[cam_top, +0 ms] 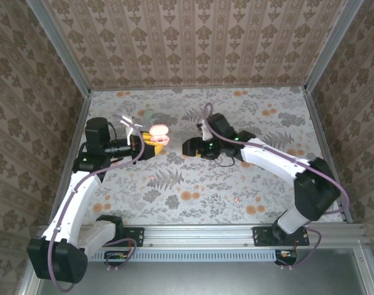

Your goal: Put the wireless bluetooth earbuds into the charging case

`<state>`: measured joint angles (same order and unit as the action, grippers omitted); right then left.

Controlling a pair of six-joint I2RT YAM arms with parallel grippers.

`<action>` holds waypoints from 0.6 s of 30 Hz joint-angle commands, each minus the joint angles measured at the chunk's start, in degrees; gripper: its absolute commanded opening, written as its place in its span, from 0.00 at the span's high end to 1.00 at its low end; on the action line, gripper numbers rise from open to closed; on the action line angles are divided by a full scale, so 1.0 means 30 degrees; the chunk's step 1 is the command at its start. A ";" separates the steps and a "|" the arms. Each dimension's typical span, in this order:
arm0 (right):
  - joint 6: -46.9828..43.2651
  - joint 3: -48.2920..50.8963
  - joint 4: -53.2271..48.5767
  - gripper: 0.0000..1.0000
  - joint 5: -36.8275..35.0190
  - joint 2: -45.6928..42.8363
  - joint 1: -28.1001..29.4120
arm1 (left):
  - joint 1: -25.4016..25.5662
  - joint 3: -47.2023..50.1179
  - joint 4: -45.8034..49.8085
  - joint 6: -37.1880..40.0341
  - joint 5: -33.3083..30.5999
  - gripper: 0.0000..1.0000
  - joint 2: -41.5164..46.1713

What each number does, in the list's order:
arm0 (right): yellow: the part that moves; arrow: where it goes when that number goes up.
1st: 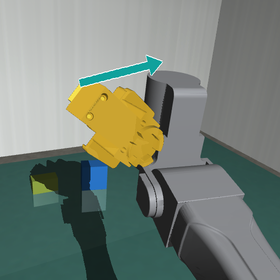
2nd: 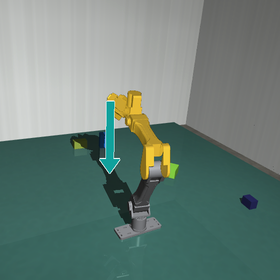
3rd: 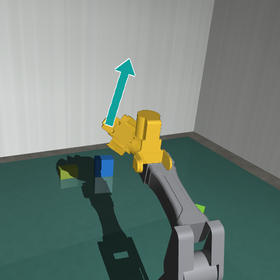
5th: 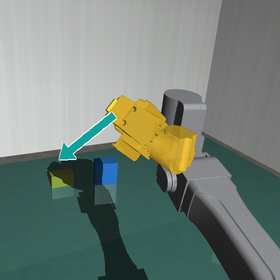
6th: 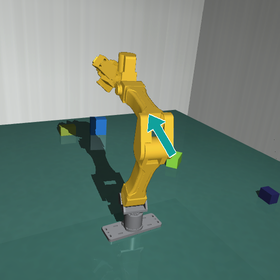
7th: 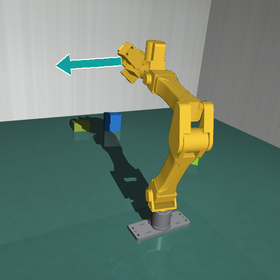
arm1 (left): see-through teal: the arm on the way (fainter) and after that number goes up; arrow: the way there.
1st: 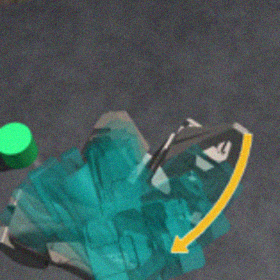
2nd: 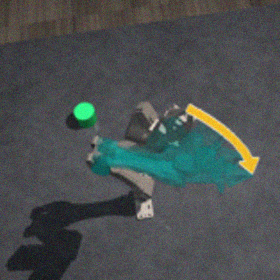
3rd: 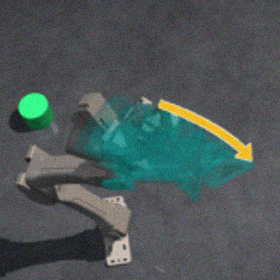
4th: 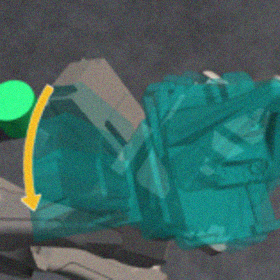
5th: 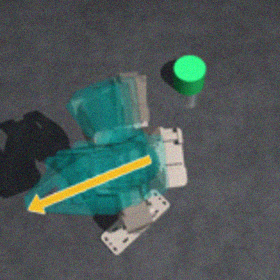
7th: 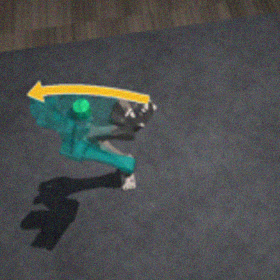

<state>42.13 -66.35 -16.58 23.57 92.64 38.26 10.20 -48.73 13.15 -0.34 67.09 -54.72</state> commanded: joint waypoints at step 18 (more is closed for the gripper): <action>-0.3942 -0.8284 -0.1784 0.58 -0.0674 1.0412 0.4301 | -0.2549 0.0640 0.3821 0.0449 0.0656 0.90 0.3905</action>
<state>35.81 -88.09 -17.19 23.44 121.47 50.30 3.05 -47.00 23.38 0.47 67.31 -44.27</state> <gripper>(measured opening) 0.412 0.332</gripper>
